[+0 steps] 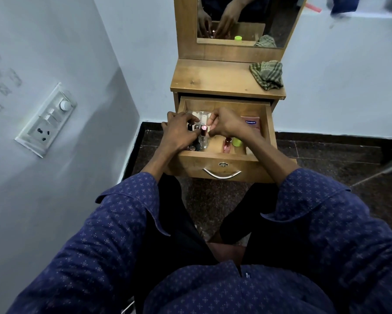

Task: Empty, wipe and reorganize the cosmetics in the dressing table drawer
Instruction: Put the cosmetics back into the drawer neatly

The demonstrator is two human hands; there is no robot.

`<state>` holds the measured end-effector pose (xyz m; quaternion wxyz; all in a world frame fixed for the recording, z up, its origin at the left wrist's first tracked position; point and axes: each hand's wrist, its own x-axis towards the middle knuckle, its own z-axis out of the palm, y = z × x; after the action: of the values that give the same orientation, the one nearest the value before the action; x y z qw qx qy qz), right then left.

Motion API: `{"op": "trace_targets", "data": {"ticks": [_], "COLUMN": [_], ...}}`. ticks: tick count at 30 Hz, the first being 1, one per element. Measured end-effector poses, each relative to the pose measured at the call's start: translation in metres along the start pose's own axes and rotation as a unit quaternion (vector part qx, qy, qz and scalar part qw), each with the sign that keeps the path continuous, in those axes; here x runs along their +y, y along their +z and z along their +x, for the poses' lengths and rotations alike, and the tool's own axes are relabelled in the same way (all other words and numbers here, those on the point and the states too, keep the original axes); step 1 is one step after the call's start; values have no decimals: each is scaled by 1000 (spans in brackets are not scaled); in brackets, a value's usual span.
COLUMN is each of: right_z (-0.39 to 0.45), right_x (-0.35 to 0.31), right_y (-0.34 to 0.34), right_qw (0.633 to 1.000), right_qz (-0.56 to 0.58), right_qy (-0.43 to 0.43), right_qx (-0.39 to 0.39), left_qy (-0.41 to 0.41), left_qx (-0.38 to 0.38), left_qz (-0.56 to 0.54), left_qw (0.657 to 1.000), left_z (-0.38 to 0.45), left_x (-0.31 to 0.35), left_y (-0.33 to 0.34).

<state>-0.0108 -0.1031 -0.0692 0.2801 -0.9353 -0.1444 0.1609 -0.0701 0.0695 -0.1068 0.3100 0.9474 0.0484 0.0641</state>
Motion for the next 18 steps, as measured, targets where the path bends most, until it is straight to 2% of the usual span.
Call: {"op": "trace_targets", "data": {"ticks": [7, 14, 18], "right_z": [-23, -32, -32], "right_x": [13, 33, 38], "right_y": [-36, -22, -9], "right_qw": [987, 976, 980], "right_qz": [-114, -185, -162], "right_qy": [-74, -53, -56], "right_qx": [-82, -99, -101], "left_qy": [-3, -5, -9], "left_qx": [-14, -18, -16], "left_qz": [0, -5, -6], "left_qw": [1000, 1000, 1000], "left_z": [2, -1, -2], "left_x": [-2, 4, 5], "left_y": [-1, 1, 0]}}
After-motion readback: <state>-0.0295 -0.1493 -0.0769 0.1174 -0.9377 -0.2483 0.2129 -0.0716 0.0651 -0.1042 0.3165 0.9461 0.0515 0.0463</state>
